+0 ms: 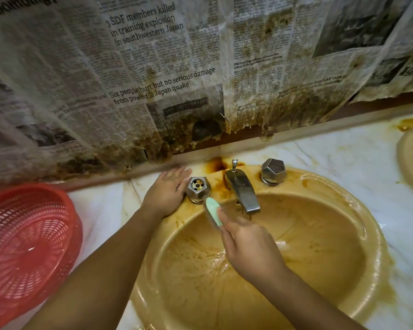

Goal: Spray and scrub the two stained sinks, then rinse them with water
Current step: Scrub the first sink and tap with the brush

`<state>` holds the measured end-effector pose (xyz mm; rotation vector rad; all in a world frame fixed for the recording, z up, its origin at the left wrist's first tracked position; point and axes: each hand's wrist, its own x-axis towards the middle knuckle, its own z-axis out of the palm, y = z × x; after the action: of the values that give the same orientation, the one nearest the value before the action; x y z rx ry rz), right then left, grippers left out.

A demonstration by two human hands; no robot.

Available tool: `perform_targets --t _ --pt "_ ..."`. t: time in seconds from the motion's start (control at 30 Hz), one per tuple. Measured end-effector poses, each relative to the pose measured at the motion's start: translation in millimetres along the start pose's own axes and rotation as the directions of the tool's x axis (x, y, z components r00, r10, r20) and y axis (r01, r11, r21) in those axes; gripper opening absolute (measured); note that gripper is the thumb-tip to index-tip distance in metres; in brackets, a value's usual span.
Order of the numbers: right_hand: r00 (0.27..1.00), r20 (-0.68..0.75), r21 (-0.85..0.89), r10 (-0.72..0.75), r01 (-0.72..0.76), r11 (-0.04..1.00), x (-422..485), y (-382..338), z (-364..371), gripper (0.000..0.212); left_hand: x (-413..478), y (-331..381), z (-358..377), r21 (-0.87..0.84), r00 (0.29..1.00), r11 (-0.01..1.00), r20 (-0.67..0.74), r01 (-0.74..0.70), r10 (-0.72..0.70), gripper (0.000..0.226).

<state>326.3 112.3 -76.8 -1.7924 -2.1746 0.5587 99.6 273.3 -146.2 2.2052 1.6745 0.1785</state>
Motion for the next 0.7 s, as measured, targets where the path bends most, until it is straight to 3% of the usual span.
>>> perform_targets --t 0.17,0.27,0.47,0.7 --pt "0.99 0.037 -0.268 0.133 -0.118 0.956 28 -41 -29 0.046 -1 2 0 0.033 1.0 0.999 -0.013 -0.009 0.01 0.054" --pt "0.971 0.063 -0.412 0.229 -0.184 0.893 67 -48 -49 0.03 -1 2 1 0.038 1.0 0.999 -0.021 -0.002 0.003 0.052" --pt "0.933 0.168 -0.492 0.318 -0.2 0.847 125 -54 -45 0.033 2 1 1 0.037 1.0 0.999 -0.025 0.001 0.0 0.053" --pt "0.9 0.213 -0.585 0.38 -0.194 0.788 111 -56 -36 0.038 2 -2 1 0.012 0.999 1.0 -0.041 -0.015 0.015 0.052"
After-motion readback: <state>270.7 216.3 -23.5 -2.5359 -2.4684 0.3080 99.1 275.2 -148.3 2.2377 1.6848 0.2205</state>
